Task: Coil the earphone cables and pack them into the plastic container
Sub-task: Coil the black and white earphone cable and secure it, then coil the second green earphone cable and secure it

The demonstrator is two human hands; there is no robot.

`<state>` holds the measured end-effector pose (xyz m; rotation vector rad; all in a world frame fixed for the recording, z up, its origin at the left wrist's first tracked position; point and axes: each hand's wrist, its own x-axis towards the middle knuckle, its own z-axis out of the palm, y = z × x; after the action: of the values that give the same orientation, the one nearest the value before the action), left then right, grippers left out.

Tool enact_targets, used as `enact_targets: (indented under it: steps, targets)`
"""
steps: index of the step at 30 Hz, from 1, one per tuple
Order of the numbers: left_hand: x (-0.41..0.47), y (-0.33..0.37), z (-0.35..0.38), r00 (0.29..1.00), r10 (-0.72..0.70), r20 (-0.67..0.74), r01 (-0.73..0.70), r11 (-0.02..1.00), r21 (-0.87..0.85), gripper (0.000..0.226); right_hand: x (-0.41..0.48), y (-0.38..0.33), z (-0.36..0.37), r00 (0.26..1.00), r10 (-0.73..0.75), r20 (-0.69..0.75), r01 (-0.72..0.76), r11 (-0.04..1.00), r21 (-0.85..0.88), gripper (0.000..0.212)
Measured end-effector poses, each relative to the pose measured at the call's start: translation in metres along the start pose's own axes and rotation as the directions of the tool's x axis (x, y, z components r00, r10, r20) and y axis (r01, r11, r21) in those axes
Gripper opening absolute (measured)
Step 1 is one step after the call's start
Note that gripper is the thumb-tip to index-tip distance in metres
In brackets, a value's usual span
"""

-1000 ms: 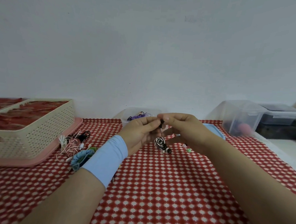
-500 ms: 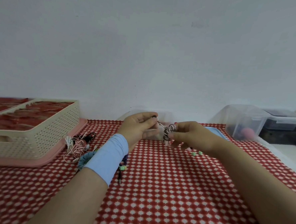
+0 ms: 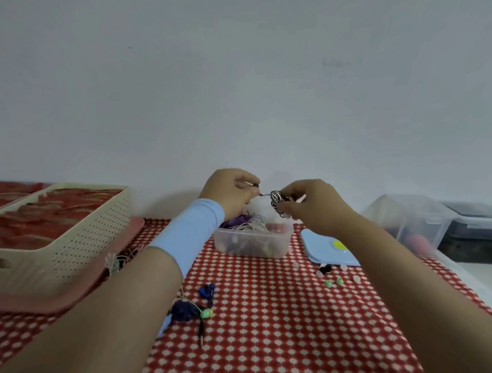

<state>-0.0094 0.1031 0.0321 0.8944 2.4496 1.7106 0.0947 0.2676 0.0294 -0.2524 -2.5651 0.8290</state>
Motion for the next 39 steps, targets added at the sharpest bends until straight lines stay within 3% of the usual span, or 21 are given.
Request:
enact_targets:
  steps: [5,10,14,18,20,26,28,32,36,39]
  targets:
    - [0.021,-0.019,0.006,0.986,-0.036,0.162,-0.034,0.914,0.405,0.016,0.037,0.004,0.018,0.993,-0.045,0.112,0.081,0.936,-0.344,0.019]
    - [0.03,-0.042,0.004,0.968,-0.059,0.245,-0.064,0.883,0.464,0.03,0.048,0.021,0.035,0.987,-0.035,0.155,0.111,0.848,-0.518,0.036]
    - [0.03,-0.05,0.002,0.981,0.033,0.19,-0.12,0.875,0.469,0.034,0.047,0.028,0.031,0.985,-0.05,0.163,0.132,0.832,-0.539,0.035]
    - [0.024,-0.053,0.009,0.933,-0.035,0.358,-0.163,0.846,0.508,0.028,0.038,0.033,0.036,0.957,-0.017,0.29,0.195,0.778,-0.597,0.041]
    - [0.021,-0.05,0.007,0.926,-0.052,0.374,-0.167,0.833,0.528,0.032,0.034,0.027,0.034,0.945,-0.011,0.326,0.221,0.757,-0.614,0.042]
    - [0.003,-0.026,-0.03,0.973,0.032,0.23,-0.145,0.856,0.495,0.027,0.025,-0.013,0.022,0.979,-0.166,0.114,0.201,0.773,-0.602,0.043]
    - [-0.013,-0.024,-0.049,0.979,0.024,0.204,-0.127,0.853,0.507,0.024,0.015,-0.034,0.029,0.973,-0.199,0.119,0.232,0.834,-0.5,0.04]
    - [-0.051,-0.034,-0.08,0.965,-0.087,0.246,-0.078,0.805,0.589,0.022,-0.011,-0.076,0.057,0.907,-0.142,0.397,0.236,0.951,-0.198,0.03]
    - [-0.088,-0.051,-0.107,0.953,-0.187,0.24,0.002,0.791,0.611,0.019,-0.026,-0.09,0.084,0.743,-0.021,0.669,0.31,0.897,-0.316,0.028]
    - [-0.106,-0.059,-0.108,0.901,-0.262,0.344,-0.015,0.777,0.63,0.026,-0.032,-0.088,0.101,0.767,0.055,0.639,0.274,0.872,-0.405,0.035]
